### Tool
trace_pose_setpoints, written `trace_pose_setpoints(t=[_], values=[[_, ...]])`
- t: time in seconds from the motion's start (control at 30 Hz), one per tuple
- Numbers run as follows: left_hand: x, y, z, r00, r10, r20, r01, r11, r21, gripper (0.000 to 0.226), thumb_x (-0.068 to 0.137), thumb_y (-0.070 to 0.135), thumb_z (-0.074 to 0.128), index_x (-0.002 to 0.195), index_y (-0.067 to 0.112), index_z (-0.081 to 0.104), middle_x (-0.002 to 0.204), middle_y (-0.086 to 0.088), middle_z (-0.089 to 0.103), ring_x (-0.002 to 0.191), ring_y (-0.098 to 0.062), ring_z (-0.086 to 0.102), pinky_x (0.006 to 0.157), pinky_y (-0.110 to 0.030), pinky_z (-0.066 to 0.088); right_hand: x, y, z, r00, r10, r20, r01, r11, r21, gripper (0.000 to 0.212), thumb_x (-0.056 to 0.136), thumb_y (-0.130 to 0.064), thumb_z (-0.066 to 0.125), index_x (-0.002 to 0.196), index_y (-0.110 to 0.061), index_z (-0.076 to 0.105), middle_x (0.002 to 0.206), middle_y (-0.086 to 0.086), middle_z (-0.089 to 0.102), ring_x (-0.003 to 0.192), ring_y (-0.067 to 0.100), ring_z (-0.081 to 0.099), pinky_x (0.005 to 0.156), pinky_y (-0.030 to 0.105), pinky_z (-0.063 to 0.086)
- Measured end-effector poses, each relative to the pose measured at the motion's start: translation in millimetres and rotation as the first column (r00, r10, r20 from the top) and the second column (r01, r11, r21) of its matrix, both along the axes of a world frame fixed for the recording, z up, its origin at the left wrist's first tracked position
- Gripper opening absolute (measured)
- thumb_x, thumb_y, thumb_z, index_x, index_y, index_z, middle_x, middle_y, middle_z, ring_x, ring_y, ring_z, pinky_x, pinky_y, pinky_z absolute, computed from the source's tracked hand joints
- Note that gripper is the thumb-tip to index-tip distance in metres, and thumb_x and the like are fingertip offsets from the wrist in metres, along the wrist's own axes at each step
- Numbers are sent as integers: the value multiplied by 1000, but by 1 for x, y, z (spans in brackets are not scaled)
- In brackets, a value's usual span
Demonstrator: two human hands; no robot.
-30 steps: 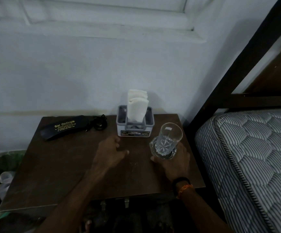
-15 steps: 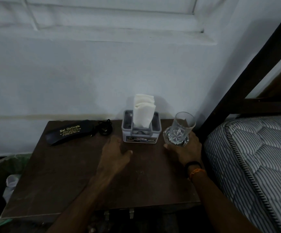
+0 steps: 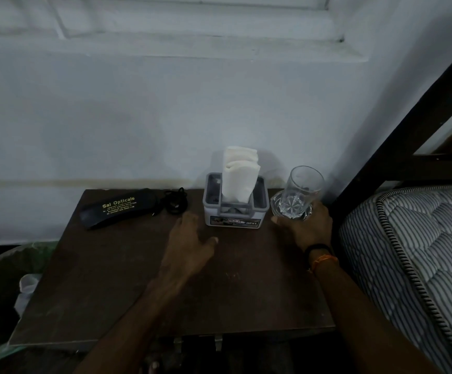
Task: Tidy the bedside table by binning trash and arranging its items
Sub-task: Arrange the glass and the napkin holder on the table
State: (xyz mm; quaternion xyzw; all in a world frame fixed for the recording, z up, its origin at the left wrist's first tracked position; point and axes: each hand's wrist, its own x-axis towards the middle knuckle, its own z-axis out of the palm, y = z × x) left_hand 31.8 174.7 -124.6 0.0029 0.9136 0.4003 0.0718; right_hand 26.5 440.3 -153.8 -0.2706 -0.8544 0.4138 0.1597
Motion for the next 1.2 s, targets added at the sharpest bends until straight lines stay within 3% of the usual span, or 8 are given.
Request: trace_pose_setpoints(t=[0.23, 0.4, 0.5, 0.63, 0.73, 0.87, 0.97, 1.2], values=[[-1, 2, 1, 1000, -6, -3, 6, 1000, 30, 62, 81, 29, 75, 131, 16, 41, 135, -3, 50, 121, -20, 50, 92, -29, 45, -3, -3, 4, 999, 17, -45, -17, 1000, 13, 94, 38, -59, 89, 118, -18, 63, 118, 5, 68, 106, 23, 65, 91, 42, 56], [-1, 0, 3, 1000, -30, 4, 30, 994, 103, 72, 79, 29, 76, 139, 19, 38, 142, -1, 49, 129, -22, 49, 104, -41, 47, -4, -6, 7, 997, 56, -61, -55, 998, 7, 88, 42, -49, 93, 119, -19, 63, 117, 1, 68, 105, 18, 65, 90, 32, 54], [1, 3, 5, 998, -66, -14, 67, 987, 147, 67, 79, 25, 76, 135, 24, 40, 140, 4, 50, 129, -17, 48, 105, -34, 44, 3, -7, 9, 999, 19, -41, -17, 999, 40, 94, 46, -51, 91, 126, -18, 55, 128, 4, 59, 119, 23, 53, 101, 41, 47], [2, 6, 9, 997, -83, 5, 81, 979, 188, 64, 79, 26, 75, 130, 35, 37, 134, 6, 54, 108, -24, 64, 93, -41, 55, 24, -16, 19, 989, -134, -56, 141, 980, 141, 55, 71, -27, 79, 118, -11, 55, 124, 13, 55, 118, 32, 49, 95, 40, 43], [4, 8, 11, 996, -91, 23, 83, 970, 228, 61, 80, 24, 75, 126, 38, 38, 127, 8, 59, 100, -22, 67, 88, -42, 57, 35, -35, 24, 998, -11, -70, 15, 999, 45, 22, 83, -19, 72, 102, -16, 65, 97, -1, 66, 94, 20, 64, 81, 29, 50], [4, 12, 9, 995, -95, 39, 82, 963, 255, 64, 81, 20, 74, 135, 25, 39, 133, 6, 56, 115, -16, 59, 97, -37, 52, 40, -62, 25, 970, 244, -2, -243, 963, -120, 38, 83, -28, 75, 119, -22, 63, 102, -12, 65, 92, 1, 60, 77, 9, 44], [5, 15, 9, 996, -82, 41, 67, 959, 276, 66, 80, 17, 75, 136, 20, 40, 134, 4, 56, 120, -9, 52, 96, -24, 45, 39, -69, 24, 954, 301, -11, -299, 944, -140, 32, 84, -26, 75, 114, -25, 65, 101, -18, 66, 87, -17, 54, 67, -3, 39], [4, 11, 4, 995, -89, 34, 77, 963, 259, 67, 79, 21, 76, 135, 25, 39, 135, 6, 53, 120, -14, 55, 100, -34, 50, 33, -70, 22, 947, 322, -15, -321, 937, -136, 35, 82, -17, 76, 115, -21, 65, 111, -11, 69, 93, -13, 56, 71, -3, 41]])
